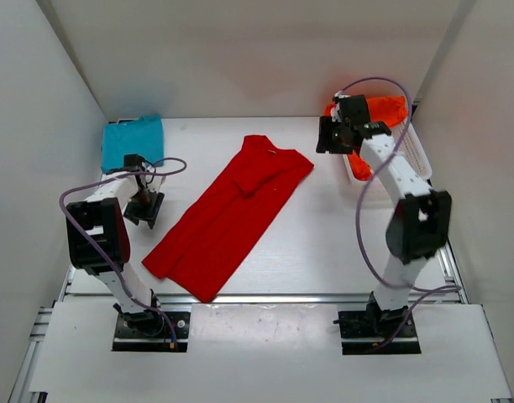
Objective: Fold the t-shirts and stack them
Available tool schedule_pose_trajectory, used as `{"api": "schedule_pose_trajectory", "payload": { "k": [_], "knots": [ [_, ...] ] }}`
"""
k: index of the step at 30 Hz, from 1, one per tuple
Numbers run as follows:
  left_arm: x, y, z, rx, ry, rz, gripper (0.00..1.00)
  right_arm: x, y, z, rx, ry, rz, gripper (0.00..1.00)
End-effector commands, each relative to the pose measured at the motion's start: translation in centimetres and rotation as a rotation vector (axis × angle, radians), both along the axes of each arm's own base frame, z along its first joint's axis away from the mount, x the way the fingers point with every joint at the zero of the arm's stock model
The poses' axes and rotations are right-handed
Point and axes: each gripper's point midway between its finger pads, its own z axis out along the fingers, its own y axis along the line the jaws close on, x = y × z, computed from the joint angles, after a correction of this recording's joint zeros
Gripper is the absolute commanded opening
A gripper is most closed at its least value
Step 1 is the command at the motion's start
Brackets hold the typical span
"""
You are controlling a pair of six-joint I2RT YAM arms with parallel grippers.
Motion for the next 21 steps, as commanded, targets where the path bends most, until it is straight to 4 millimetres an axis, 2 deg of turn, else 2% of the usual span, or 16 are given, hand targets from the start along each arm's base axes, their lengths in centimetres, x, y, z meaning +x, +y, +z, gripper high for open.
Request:
{"api": "schedule_pose_trajectory", "payload": {
  "k": [1, 2, 3, 4, 5, 8, 9, 11, 13, 15, 17, 18, 20, 21],
  "knots": [
    [-1.0, -0.6, 2.7, -0.055, -0.076, 0.048, 0.6, -7.3, 3.2, 4.4, -0.015, -0.112, 0.102, 0.6],
    [-1.5, -0.7, 2.6, -0.077, -0.075, 0.06, 0.6, -8.9, 5.0, 4.1, -0.022, -0.127, 0.138, 0.6],
    [-1.6, -0.6, 2.9, -0.088, -0.083, 0.077, 0.61, -11.3, 5.2, 3.1, -0.024, -0.117, 0.14, 0.61],
    [-2.2, -0.6, 3.0, -0.105, -0.085, 0.096, 0.61, -14.6, 6.9, 2.1, -0.025, -0.101, 0.199, 0.61],
    [-2.7, -0.7, 2.8, -0.115, -0.077, 0.107, 0.61, -16.0, 7.7, 1.5, -0.009, -0.089, 0.192, 0.61],
    [-3.3, -1.3, 3.2, -0.097, -0.11, 0.097, 0.61, -24.3, 12.9, -2.6, 0.016, 0.023, 0.304, 0.59],
    [-3.3, -1.5, 3.5, -0.099, -0.127, 0.104, 0.62, -25.5, 14.0, -3.1, 0.05, 0.047, 0.283, 0.57],
    [-4.0, -2.1, 3.7, -0.108, -0.139, 0.103, 0.64, -29.0, 16.5, -4.6, 0.079, 0.094, 0.316, 0.56],
    [-4.0, -2.7, 4.5, -0.138, -0.184, 0.111, 0.65, -31.4, 18.0, -6.5, 0.114, 0.152, 0.286, 0.56],
    [-4.1, -3.4, 4.9, -0.184, -0.206, 0.14, 0.68, -33.6, 19.9, -7.4, 0.149, 0.186, 0.295, 0.56],
    [-3.9, -3.6, 5.6, -0.197, -0.235, 0.15, 0.68, -34.8, 21.2, -8.4, 0.186, 0.236, 0.258, 0.56],
    [-4.0, -3.7, 5.5, -0.203, -0.234, 0.161, 0.68, -35.2, 22.2, -8.2, 0.216, 0.234, 0.265, 0.56],
    [-3.7, -4.0, 6.0, -0.204, -0.264, 0.153, 0.69, -36.1, 22.8, -9.6, 0.229, 0.274, 0.218, 0.56],
    [-4.0, -4.0, 5.6, -0.206, -0.258, 0.16, 0.69, -36.0, 23.4, -9.4, 0.247, 0.268, 0.205, 0.56]
  ]
}}
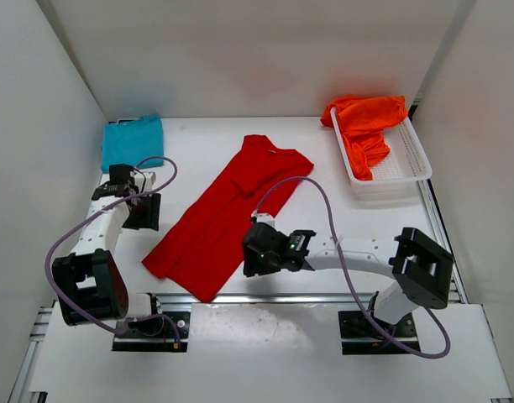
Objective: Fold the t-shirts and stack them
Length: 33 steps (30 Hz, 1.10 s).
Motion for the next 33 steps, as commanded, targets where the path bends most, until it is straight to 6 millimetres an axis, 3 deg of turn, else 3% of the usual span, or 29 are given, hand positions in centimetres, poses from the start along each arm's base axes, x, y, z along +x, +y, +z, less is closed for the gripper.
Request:
{"api": "schedule_pose_trajectory", "payload": {
  "k": [1, 5, 9, 14, 19, 22, 23, 26, 27, 29, 33],
  "knots": [
    [0.5, -1.3, 0.8, -0.047, -0.065, 0.006, 0.69, 0.5, 3.4, 0.4, 0.134, 0.045, -0.193, 0.56],
    [0.3, -1.5, 0.8, -0.083, -0.062, 0.005, 0.7, 0.5, 5.2, -0.6, 0.157, 0.121, -0.349, 0.56],
    [0.2, -1.6, 1.7, -0.138, -0.067, 0.016, 0.7, 0.3, 8.5, -1.4, 0.149, 0.159, -0.41, 0.58],
    [-0.2, -2.2, 2.3, -0.117, -0.087, -0.06, 0.7, -0.4, 10.0, -3.6, 0.141, 0.294, -0.532, 0.59],
    [-0.4, -2.4, 3.0, -0.129, -0.107, -0.1, 0.73, -3.3, 7.7, -7.2, 0.064, 0.462, -0.674, 0.58],
    [-0.5, -2.5, 2.7, -0.135, -0.1, -0.114, 0.72, -4.0, 8.2, -7.4, 0.035, 0.493, -0.665, 0.58],
    [-0.4, -2.8, 2.7, -0.135, -0.099, -0.122, 0.72, -3.6, 9.2, -6.8, 0.054, 0.491, -0.653, 0.59],
    [-0.4, -3.1, 2.5, -0.141, -0.098, -0.137, 0.73, -3.4, 9.5, -7.3, 0.003, 0.472, -0.638, 0.6],
    [-0.2, -2.9, 2.7, -0.149, -0.102, -0.124, 0.72, -3.6, 8.8, -7.9, -0.031, 0.485, -0.652, 0.59],
    [-0.1, -3.2, 3.0, -0.157, -0.105, -0.135, 0.72, -4.3, 7.1, -9.0, -0.057, 0.523, -0.715, 0.55],
    [0.1, -3.2, 3.3, -0.166, -0.113, -0.138, 0.72, -5.3, 4.9, -9.9, -0.049, 0.565, -0.78, 0.33]
  ]
}}
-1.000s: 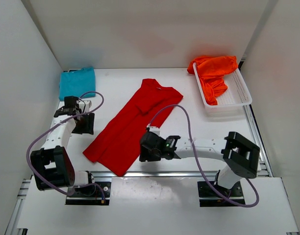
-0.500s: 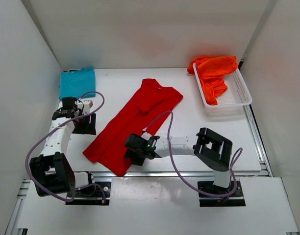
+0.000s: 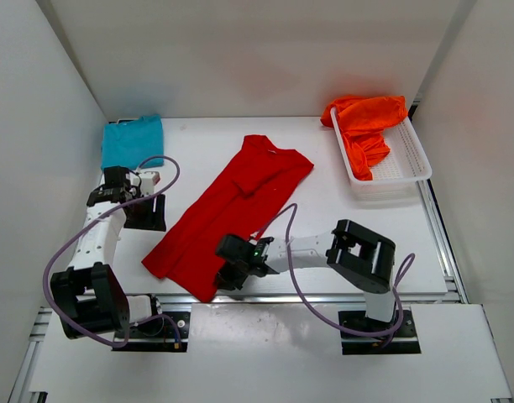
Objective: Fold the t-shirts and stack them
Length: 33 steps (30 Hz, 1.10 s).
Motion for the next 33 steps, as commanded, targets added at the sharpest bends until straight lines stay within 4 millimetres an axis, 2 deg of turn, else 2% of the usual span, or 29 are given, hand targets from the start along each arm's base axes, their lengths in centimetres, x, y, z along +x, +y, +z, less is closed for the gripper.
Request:
{"api": "schedule_pose_trajectory", "payload": {
  "k": [1, 3, 4, 5, 7, 10, 13, 16, 19, 23, 24, 25, 28, 30, 31, 33],
  "knots": [
    [0.9, -0.5, 1.5, -0.022, -0.052, -0.033, 0.72, -2.2, -6.9, -5.6, -0.252, 0.094, -0.057, 0.26],
    [0.8, -0.5, 1.7, -0.013, -0.059, -0.04, 0.71, -1.9, -7.4, -5.3, -0.266, 0.077, -0.05, 0.12],
    [0.6, -0.4, 1.5, -0.004, -0.051, -0.048, 0.72, -1.6, -7.7, -5.3, -0.273, 0.057, -0.043, 0.02],
    [0.5, -0.7, 1.4, 0.002, -0.049, -0.062, 0.72, -1.2, -7.9, -4.9, -0.268, 0.038, -0.032, 0.0],
    [0.4, -1.0, 1.4, 0.033, -0.057, -0.113, 0.72, -0.5, -8.8, -4.7, -0.266, 0.011, -0.019, 0.0],
    [0.0, -2.7, 1.8, 0.046, -0.055, -0.195, 0.73, -0.7, -11.5, -4.7, -0.259, 0.013, -0.009, 0.0],
    [-0.5, -4.9, 1.5, 0.04, -0.036, -0.282, 0.73, -0.7, -15.5, -4.8, -0.248, 0.014, -0.045, 0.0],
    [-0.6, -6.2, 1.6, 0.024, -0.033, -0.315, 0.72, -0.5, -17.5, -4.6, -0.223, -0.004, -0.08, 0.0],
    [-1.0, -7.3, 1.4, 0.011, -0.023, -0.359, 0.73, -1.2, -20.4, -5.0, -0.207, -0.008, -0.067, 0.0],
    [-1.3, -9.4, 1.9, 0.039, -0.052, -0.484, 0.72, -0.5, -23.4, -4.7, -0.23, -0.05, -0.024, 0.0],
    [-1.3, -9.7, 1.9, 0.062, -0.056, -0.517, 0.72, -0.6, -23.8, -4.7, -0.23, -0.046, -0.008, 0.05],
    [-1.7, -10.4, 2.1, 0.067, -0.071, -0.567, 0.72, -0.5, -24.3, -4.6, -0.219, -0.054, 0.023, 0.17],
    [-2.5, -10.9, 2.5, 0.145, -0.141, -0.724, 0.73, 0.4, -24.6, -3.7, -0.204, -0.095, 0.076, 0.35],
    [-3.8, -10.1, 1.3, 0.245, -0.179, -0.916, 0.72, 0.9, -24.3, -2.7, -0.202, -0.142, 0.109, 0.39],
    [-4.3, -9.6, 1.6, 0.28, -0.213, -0.964, 0.72, 0.8, -24.2, -2.4, -0.199, -0.16, 0.151, 0.41],
    [-5.5, -7.9, -0.1, 0.418, -0.234, -1.193, 0.7, 0.6, -23.5, -1.8, -0.174, -0.174, 0.179, 0.42]
  ]
}}
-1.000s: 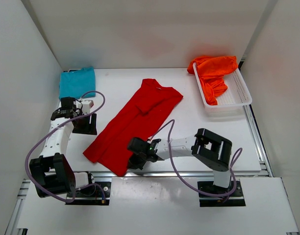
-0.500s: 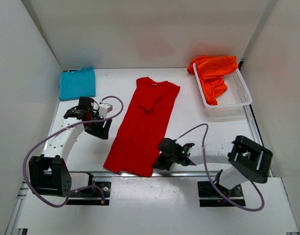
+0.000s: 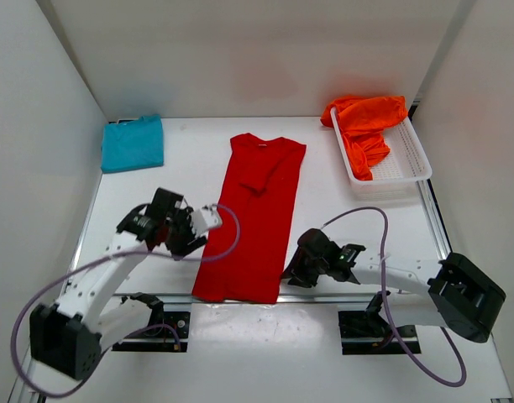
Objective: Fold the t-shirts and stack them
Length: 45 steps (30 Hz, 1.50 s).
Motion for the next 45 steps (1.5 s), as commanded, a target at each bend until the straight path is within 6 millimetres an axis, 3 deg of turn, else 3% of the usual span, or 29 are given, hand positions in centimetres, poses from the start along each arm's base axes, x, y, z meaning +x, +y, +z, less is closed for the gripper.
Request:
{"api": "schedule_pose_trajectory", "payload": {
  "k": [1, 3, 6, 13, 17, 19, 22, 23, 27, 29, 35, 41, 45],
  "knots": [
    [-1.3, 2.8, -0.9, 0.211, -0.148, -0.346, 0.69, -1.8, -2.6, -1.5, -0.135, -0.009, 0.116, 0.43],
    [-2.8, 3.5, -2.6, 0.294, -0.154, -0.55, 0.69, -2.4, -1.8, -1.4, -0.108, -0.009, 0.125, 0.43],
    [-4.3, 3.7, -4.1, 0.317, -0.103, -0.685, 0.67, -2.9, -1.1, -1.2, -0.107, -0.008, 0.129, 0.44],
    [-8.2, 2.2, -5.5, 0.214, -0.042, -1.006, 0.72, -2.8, 1.3, -0.1, -0.111, -0.038, 0.215, 0.46],
    [-7.7, 1.2, -6.0, 0.202, -0.147, -1.086, 0.71, -2.3, 2.0, 0.1, -0.095, -0.056, 0.242, 0.46],
    [-3.8, -1.2, -4.2, 0.2, -0.372, -1.018, 0.68, -2.0, 2.2, 0.2, -0.088, -0.071, 0.252, 0.46],
    [-1.4, -2.2, -3.0, 0.215, -0.489, -0.945, 0.67, -1.6, 2.4, 0.6, -0.073, -0.093, 0.266, 0.46],
    [-1.5, -2.2, -2.9, 0.229, -0.498, -0.983, 0.66, -1.6, 2.3, 0.5, -0.076, -0.101, 0.272, 0.46],
    [-4.8, -0.4, -4.6, 0.283, -0.41, -1.166, 0.67, -2.0, 2.3, 0.2, -0.035, -0.094, 0.286, 0.47],
    [-5.8, 0.7, -6.7, 0.335, -0.408, -1.228, 0.67, -1.9, 2.1, 0.0, -0.026, -0.093, 0.279, 0.46],
    [-6.5, -0.3, -7.7, 0.32, -0.522, -1.293, 0.66, -2.2, 1.4, -0.6, -0.003, -0.087, 0.278, 0.46],
    [-8.4, -0.3, -8.9, 0.281, -0.488, -1.378, 0.66, -1.7, 1.3, -0.6, -0.009, -0.098, 0.286, 0.46],
    [-8.6, -0.5, -9.5, 0.281, -0.509, -1.412, 0.66, -1.6, 1.6, -0.7, -0.003, -0.096, 0.29, 0.46]
  ]
}}
